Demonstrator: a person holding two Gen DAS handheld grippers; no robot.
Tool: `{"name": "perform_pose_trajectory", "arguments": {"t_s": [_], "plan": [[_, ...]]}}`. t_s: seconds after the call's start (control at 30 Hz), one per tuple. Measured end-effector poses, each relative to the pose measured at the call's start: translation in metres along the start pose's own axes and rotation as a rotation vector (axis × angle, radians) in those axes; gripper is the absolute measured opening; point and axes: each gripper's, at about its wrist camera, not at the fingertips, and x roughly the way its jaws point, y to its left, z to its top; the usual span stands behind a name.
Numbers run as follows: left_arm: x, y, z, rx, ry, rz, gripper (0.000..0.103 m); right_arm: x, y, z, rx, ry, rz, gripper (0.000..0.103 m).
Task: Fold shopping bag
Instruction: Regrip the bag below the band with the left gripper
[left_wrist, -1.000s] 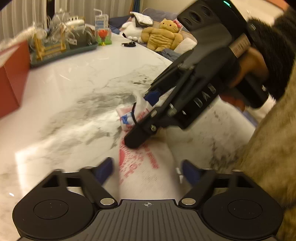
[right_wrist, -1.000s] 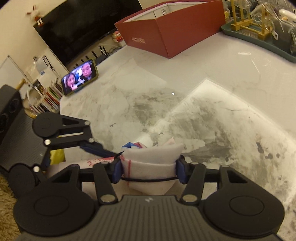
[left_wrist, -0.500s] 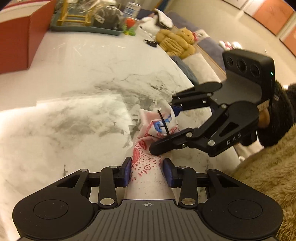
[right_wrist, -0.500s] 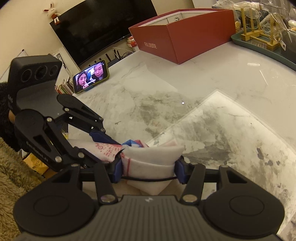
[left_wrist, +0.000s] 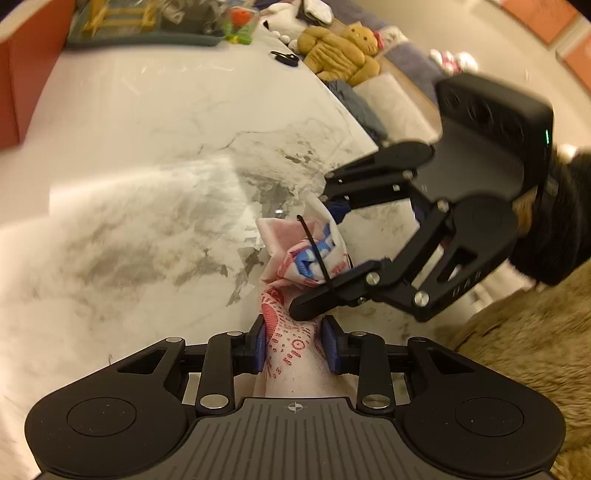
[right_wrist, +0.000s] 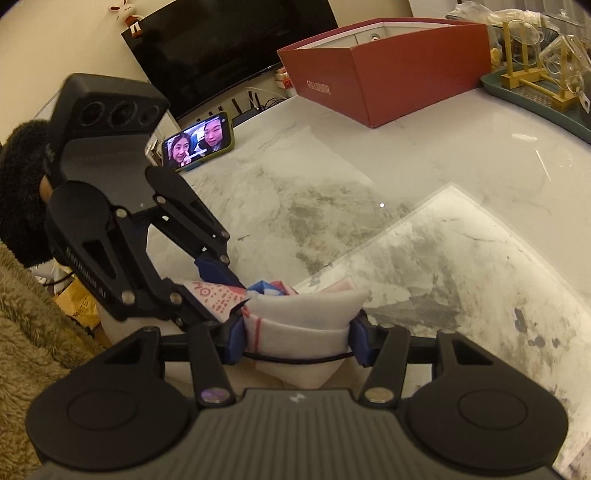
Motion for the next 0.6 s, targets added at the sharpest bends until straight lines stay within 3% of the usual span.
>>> {"name": "perform_pose_trajectory", "arguments": {"t_s": [0.13,0.43,0.6], "plan": [[0.001,-0.007,-0.004,-0.041,-0.013,0.037,0.029,-0.003,-0.004,0.001,0.034,0.02,0.012,0.054],[0.0,-0.027,-0.005,0.027,-0.072,0.098,0.026,-0.016,0.002,0.004,0.019,0.031,0.015,0.054],[-0.011,-0.033,-0.01,0.106,-0.125,0.068,0.025,-0.023,-0.001,0.01,0.012,0.084,0.062,0.054]]}}
